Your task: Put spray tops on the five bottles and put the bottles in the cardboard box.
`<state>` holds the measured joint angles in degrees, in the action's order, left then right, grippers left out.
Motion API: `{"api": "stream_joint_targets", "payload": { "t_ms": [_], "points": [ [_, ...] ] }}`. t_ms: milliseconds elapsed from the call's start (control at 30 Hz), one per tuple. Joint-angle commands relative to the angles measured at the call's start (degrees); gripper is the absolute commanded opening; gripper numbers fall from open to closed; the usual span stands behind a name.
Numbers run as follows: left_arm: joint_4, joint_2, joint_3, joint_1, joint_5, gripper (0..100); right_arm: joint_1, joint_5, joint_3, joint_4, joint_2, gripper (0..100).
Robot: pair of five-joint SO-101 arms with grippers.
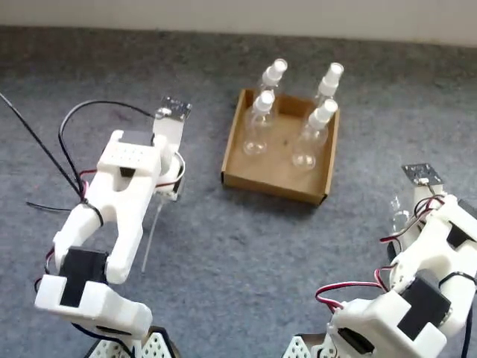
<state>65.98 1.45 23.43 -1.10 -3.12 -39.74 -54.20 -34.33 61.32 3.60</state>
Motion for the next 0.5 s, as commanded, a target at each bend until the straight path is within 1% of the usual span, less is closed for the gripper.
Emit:
{"api": "stream_joint_targets", "payload": {
  "t_ms": [0, 100, 267, 300, 400, 467],
  "points": [
    [-5.01, -3.82, 4.97, -0.48, 0.26, 2, 0.31, -0.44, 3.74, 2.51, 0.13, 26.6],
    [-6.42, -3.82, 6.02, -0.57, 0.26, 2, 0.66, -0.44, 3.74, 3.03, 0.22, 32.4],
    [-6.59, -3.82, 6.11, -0.48, 0.26, 2, 0.75, -0.35, 4.26, 4.97, 0.22, 32.9],
    [-6.68, -3.82, 6.11, -0.40, 0.26, 2, 1.54, 0.70, 5.14, 4.88, 0.31, 32.9],
    [-6.68, -3.82, 6.11, -0.48, 0.26, 2, 5.49, 7.56, 13.14, 5.32, -0.57, 32.9],
    [-6.68, -3.82, 6.11, -0.40, 0.26, 2, 7.69, 10.29, 18.51, 6.81, -1.63, 32.9]
  ]
}}
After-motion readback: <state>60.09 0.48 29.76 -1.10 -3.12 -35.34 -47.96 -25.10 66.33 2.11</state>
